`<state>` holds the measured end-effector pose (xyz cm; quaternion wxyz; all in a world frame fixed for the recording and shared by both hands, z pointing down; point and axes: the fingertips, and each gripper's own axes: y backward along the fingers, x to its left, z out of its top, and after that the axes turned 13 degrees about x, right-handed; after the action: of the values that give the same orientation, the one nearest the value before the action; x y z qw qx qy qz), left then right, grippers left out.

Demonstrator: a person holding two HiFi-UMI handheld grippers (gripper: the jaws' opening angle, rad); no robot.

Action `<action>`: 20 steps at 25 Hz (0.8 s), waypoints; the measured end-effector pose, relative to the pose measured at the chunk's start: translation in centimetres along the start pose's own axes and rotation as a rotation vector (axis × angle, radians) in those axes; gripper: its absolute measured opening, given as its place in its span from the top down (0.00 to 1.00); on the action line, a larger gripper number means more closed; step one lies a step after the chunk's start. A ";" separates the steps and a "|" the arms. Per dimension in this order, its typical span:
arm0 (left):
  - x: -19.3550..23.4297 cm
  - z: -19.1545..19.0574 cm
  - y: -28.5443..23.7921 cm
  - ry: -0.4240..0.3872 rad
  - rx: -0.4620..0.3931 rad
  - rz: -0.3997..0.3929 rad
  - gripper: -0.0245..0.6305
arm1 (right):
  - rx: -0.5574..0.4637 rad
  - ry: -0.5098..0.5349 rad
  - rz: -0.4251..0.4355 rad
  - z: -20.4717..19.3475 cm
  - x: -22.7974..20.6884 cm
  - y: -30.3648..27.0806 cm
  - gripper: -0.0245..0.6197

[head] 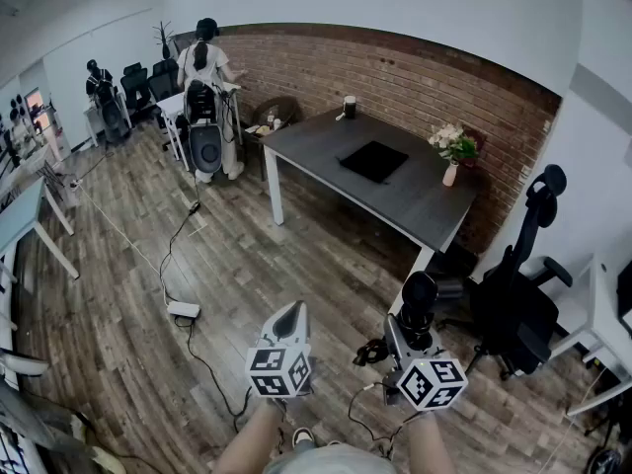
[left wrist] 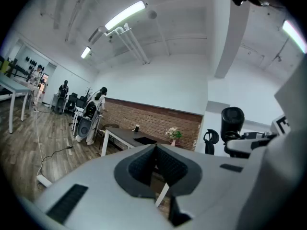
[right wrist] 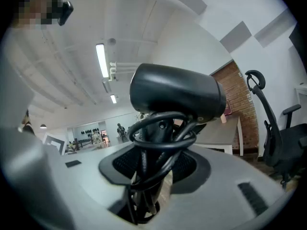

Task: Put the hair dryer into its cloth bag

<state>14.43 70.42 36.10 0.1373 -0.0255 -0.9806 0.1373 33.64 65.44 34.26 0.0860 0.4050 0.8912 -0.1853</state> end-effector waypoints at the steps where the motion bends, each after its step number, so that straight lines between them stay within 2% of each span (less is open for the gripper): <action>1: 0.0 0.1 0.0 0.000 -0.001 0.003 0.95 | 0.003 0.003 0.000 0.0 0.0 0.0 0.68; 9: 1.0 0.3 -0.2 -0.003 0.003 0.006 0.95 | 0.008 0.018 0.020 0.1 0.8 -0.9 0.68; 20: 6.0 0.5 -0.5 0.014 0.012 0.014 0.95 | -0.018 -0.060 0.075 -0.8 3.0 -3.9 0.67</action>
<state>8.57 70.29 37.38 0.1432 -0.0324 -0.9786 0.1442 28.76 65.47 35.06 0.1230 0.4316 0.8740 -0.1862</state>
